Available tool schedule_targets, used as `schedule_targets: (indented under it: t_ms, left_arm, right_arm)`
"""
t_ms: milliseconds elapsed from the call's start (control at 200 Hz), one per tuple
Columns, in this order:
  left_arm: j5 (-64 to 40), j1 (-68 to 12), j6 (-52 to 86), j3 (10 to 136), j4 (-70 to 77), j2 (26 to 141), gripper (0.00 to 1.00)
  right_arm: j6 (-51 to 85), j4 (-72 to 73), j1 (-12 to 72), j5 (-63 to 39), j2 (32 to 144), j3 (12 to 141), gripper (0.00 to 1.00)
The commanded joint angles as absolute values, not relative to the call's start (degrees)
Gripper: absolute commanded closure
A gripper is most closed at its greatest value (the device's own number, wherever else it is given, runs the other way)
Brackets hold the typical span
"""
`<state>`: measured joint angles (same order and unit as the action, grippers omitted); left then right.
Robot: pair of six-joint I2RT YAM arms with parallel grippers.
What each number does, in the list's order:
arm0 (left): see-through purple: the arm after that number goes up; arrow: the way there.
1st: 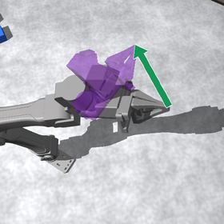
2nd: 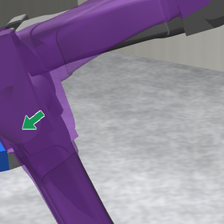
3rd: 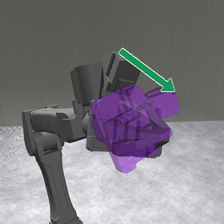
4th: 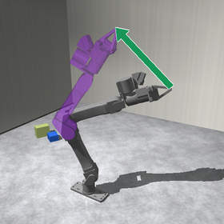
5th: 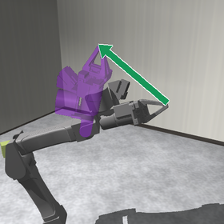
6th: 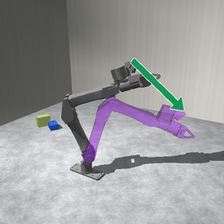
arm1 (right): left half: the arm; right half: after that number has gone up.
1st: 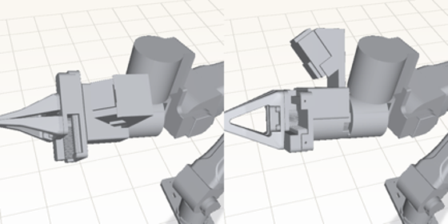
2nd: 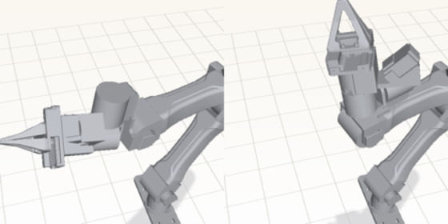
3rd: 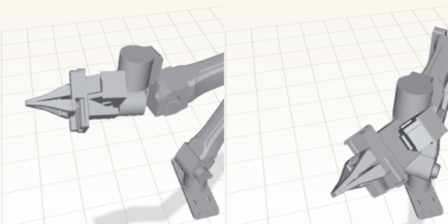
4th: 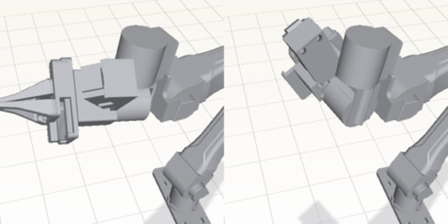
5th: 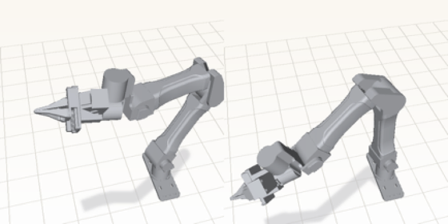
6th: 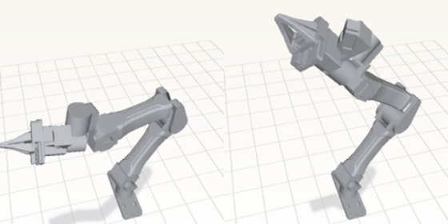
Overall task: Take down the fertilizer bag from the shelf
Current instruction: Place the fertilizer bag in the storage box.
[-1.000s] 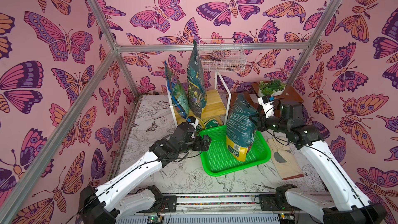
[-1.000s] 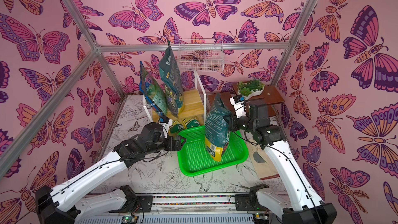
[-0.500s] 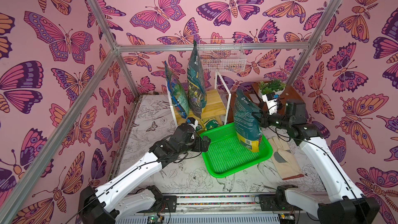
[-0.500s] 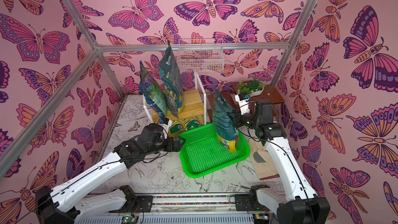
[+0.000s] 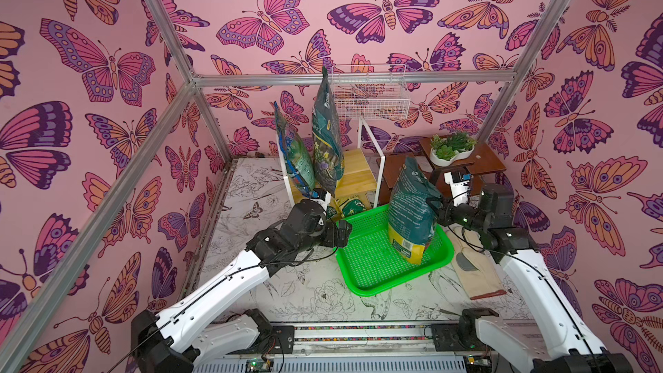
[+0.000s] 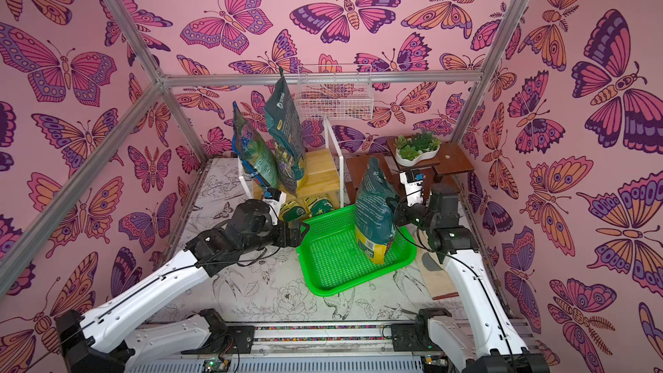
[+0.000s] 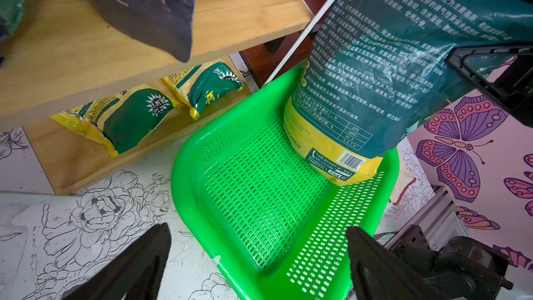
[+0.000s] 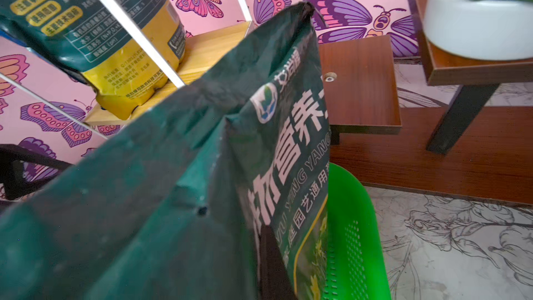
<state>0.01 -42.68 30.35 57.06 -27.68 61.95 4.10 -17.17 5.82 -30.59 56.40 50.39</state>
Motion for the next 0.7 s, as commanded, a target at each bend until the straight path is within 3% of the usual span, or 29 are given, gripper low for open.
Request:
schedule_targets:
  t_ms: [0, 280, 330, 451, 531, 621, 696]
  left_arm:
    - [0.6, -42.9, 30.2, 56.8, -28.8, 62.2, 0.00]
    - [1.1, -42.9, 30.1, 56.7, -28.7, 62.0, 0.00]
    - [1.1, -42.9, 30.1, 56.7, -28.7, 62.0, 0.00]
    - [1.4, -42.9, 30.2, 56.3, -28.7, 61.7, 0.00]
    - [1.6, -42.9, 30.2, 55.9, -28.7, 61.4, 0.00]
    - [1.4, -42.9, 30.2, 55.6, -28.7, 61.2, 0.00]
    - [1.6, -42.9, 30.1, 55.5, -28.7, 60.8, 0.00]
  right_arm:
    - [4.8, -14.5, 4.2, -27.0, 56.1, 50.8, 1.00]
    - [7.8, -13.2, 3.5, -23.8, 57.0, 49.6, 1.00]
    - [8.5, -13.6, 3.5, -23.6, 57.0, 49.2, 0.88]
    - [10.2, -14.0, 3.5, -24.7, 56.2, 47.4, 0.84]
    - [11.2, -13.9, 3.5, -25.0, 55.1, 46.6, 0.70]
    - [12.1, -14.5, 3.5, -24.1, 53.5, 46.5, 0.41]
    - [12.7, -14.9, 3.5, -23.7, 52.3, 46.4, 0.34]
